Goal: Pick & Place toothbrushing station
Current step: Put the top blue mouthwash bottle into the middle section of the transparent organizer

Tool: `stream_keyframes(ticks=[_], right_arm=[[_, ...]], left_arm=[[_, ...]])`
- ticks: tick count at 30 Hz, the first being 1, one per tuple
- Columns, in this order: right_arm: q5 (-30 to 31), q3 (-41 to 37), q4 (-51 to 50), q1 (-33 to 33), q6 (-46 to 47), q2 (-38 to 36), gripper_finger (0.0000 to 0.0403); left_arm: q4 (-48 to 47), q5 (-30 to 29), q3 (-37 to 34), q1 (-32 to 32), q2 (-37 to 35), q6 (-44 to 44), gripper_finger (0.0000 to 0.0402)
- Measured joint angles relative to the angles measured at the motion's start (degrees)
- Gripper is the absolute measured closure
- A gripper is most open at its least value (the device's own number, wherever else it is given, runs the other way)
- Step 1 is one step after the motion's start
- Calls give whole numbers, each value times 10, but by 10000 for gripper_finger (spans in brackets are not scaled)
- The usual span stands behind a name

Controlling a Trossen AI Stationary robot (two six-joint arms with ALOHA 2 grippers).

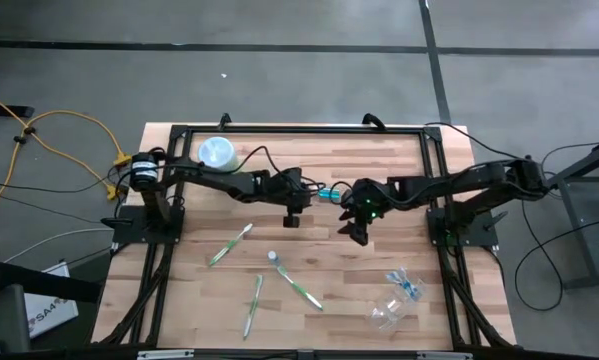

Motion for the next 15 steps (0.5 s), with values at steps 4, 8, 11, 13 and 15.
stream_keyframes(ticks=[4,8,11,13,15], right_arm=[[1,0,3,13,10,0,184],[47,0,5,13,11,0,184],[90,0,-4,11,9,0,184],[94,0,-11,8,9,0,184],[92,0,-13,8,11,0,184]], left_arm=[[16,-2,1,7,0,-14,280],[43,-2,1,10,0,-14,280],[51,-3,1,10,0,-10,280],[55,-2,1,10,0,0,280],[52,-1,1,9,0,9,280]])
